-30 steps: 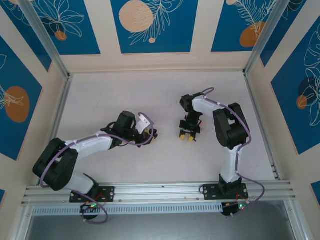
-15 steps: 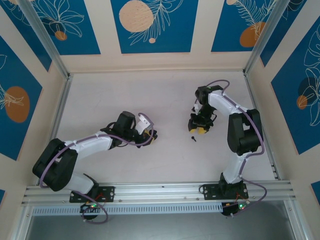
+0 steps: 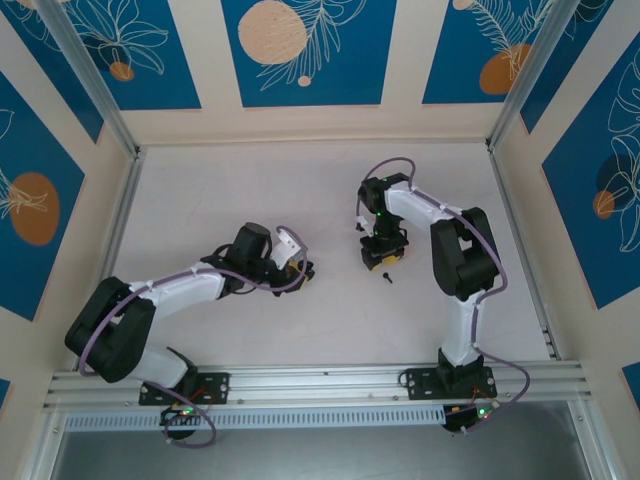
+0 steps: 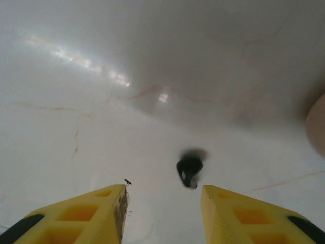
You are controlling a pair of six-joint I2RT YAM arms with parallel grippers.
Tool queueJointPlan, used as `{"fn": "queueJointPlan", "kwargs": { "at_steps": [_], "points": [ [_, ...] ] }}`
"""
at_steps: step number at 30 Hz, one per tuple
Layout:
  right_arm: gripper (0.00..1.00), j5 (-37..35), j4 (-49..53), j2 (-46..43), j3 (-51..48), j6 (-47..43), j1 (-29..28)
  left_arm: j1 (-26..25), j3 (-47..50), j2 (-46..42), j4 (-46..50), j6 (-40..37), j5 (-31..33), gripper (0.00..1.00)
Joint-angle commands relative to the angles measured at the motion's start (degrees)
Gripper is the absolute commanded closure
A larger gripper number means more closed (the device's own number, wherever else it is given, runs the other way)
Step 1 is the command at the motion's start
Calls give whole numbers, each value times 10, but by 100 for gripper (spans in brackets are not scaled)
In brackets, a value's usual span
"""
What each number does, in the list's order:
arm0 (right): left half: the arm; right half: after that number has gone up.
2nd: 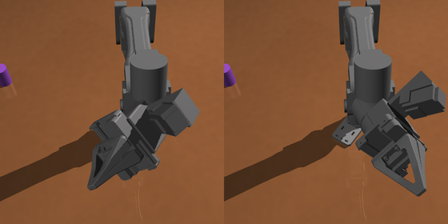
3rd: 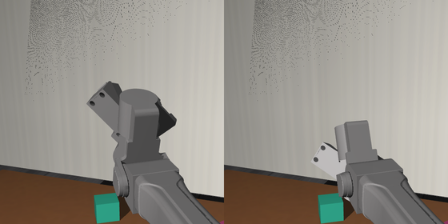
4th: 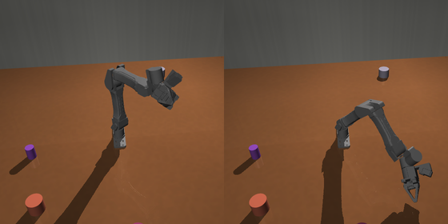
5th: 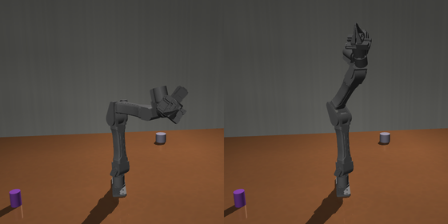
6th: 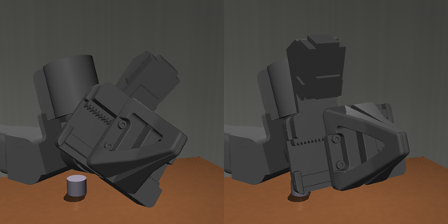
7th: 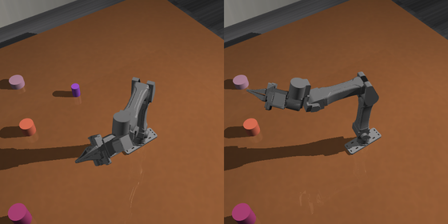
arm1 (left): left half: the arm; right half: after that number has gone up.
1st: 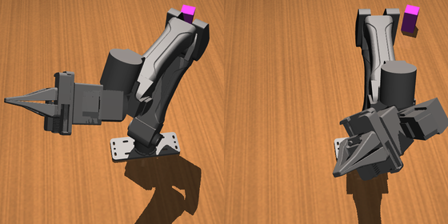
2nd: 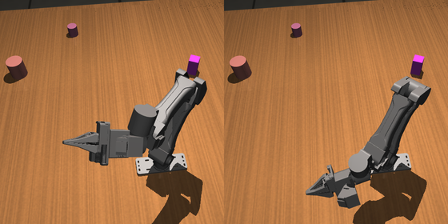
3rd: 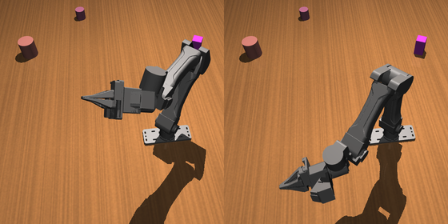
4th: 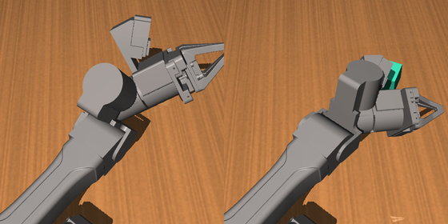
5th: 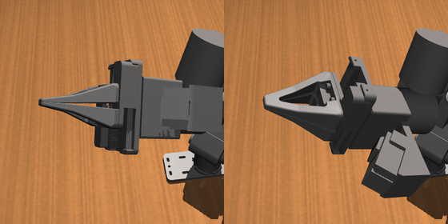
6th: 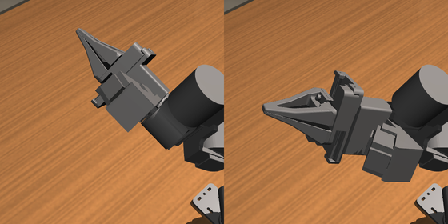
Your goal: Insert wireless bluetooth earbuds into charging case
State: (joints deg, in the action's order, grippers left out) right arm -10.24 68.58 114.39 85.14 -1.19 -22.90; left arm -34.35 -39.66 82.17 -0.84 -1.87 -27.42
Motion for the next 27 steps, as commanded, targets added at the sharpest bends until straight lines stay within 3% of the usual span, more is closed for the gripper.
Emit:
{"fn": "queueJointPlan", "kwargs": {
  "at_steps": [1,27],
  "points": [
    [60,-26,18,32,5,-15,0,6,-17,-12,16,-6,-5,77],
    [77,-24,10,46,-33,-2,11,5,-20,-9,29,-6,-1,78]
  ]
}}
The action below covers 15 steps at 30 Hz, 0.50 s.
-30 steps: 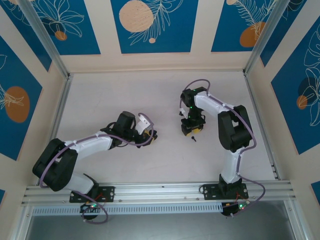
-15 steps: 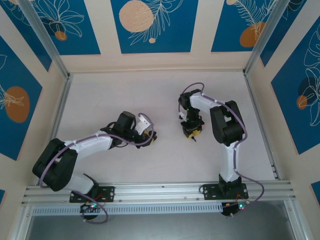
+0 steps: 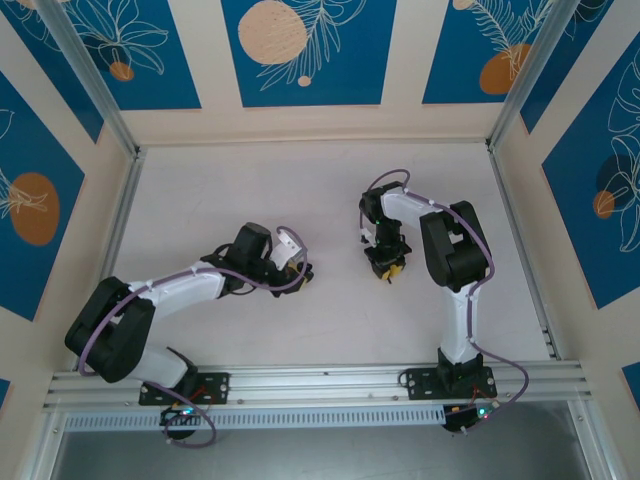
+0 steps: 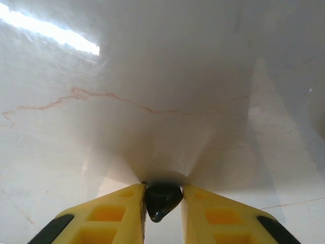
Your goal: Insert wireless bluetooth earbuds into charging case
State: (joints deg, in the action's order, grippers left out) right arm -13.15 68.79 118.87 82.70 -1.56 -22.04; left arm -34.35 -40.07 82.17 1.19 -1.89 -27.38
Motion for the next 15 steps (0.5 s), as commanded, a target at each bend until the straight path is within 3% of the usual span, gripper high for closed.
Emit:
{"fn": "queueJointPlan", "kwargs": {
  "at_steps": [1,15],
  "points": [
    [78,7,6,1,-10,2,2,6,-16,-9,9,-6,-2,77],
    [81,37,-79,-97,-60,35,18,-7,-6,15,-48,-6,-14,78]
  ]
}}
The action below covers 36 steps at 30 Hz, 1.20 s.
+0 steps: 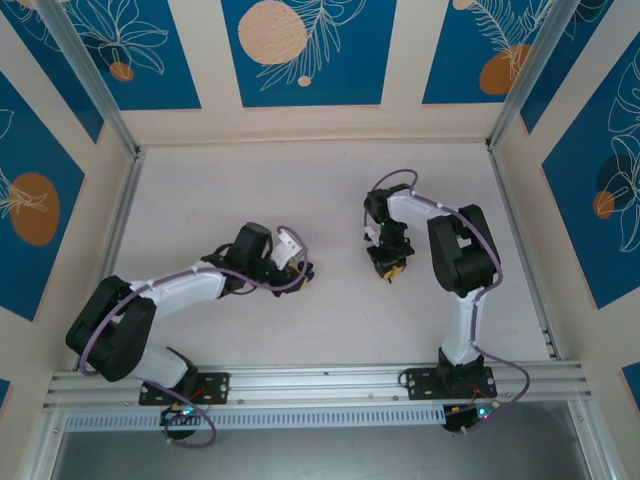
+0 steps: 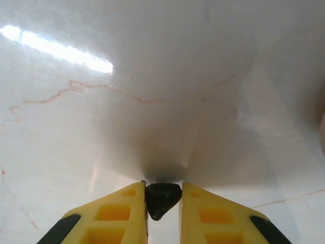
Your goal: Insert wireless bluetooth earbuds into charging case
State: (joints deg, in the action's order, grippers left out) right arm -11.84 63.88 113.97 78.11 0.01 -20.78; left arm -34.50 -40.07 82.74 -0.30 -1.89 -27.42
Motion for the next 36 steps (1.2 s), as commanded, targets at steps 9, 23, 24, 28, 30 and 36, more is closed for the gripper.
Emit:
{"fn": "queueJointPlan", "kwargs": {
  "at_steps": [9,23,24,28,30,36],
  "points": [
    [82,75,-143,-186,-80,77,7,-28,49,36,-242,-15,-55,79],
    [82,81,-293,-332,-153,204,-84,-48,23,101,-348,-21,-56,79],
    [82,80,-300,-338,-157,211,-90,-49,21,105,-351,-20,-54,79],
    [82,78,-323,-357,-172,234,-107,-50,13,117,-369,-13,-48,79],
    [82,78,-333,-363,-181,245,-115,-50,10,123,-383,-3,-47,79],
    [81,81,-360,-364,-198,269,-128,-50,8,130,-419,19,-54,79]
  ]
}}
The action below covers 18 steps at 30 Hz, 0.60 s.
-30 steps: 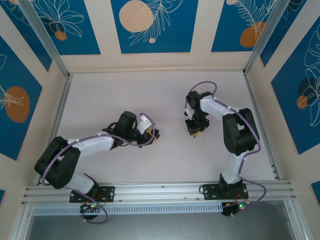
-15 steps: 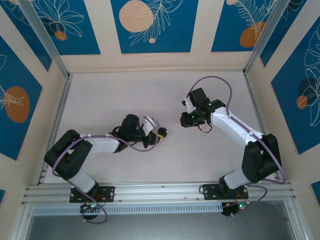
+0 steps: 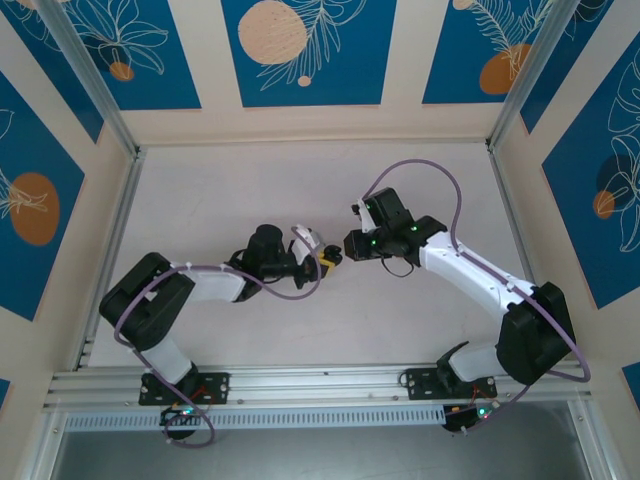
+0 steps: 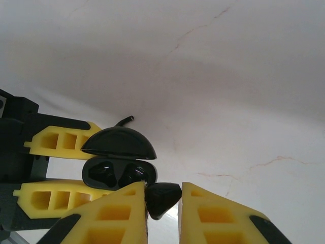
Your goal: Insert wireless bluetooth earbuds into charging case
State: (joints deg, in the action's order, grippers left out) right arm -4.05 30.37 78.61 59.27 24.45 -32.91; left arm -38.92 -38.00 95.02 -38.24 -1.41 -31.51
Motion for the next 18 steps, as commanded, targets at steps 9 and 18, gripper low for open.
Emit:
{"fn": "queueJointPlan", "kwargs": {
  "at_steps": [9,18],
  "points": [
    [81,12,-56,-9,-16,42,-14,-5,-4,-2,-42,14,6,79],
    [81,7,-66,-1,-21,46,-22,-5,-3,-10,-53,22,11,78]
  ]
}}
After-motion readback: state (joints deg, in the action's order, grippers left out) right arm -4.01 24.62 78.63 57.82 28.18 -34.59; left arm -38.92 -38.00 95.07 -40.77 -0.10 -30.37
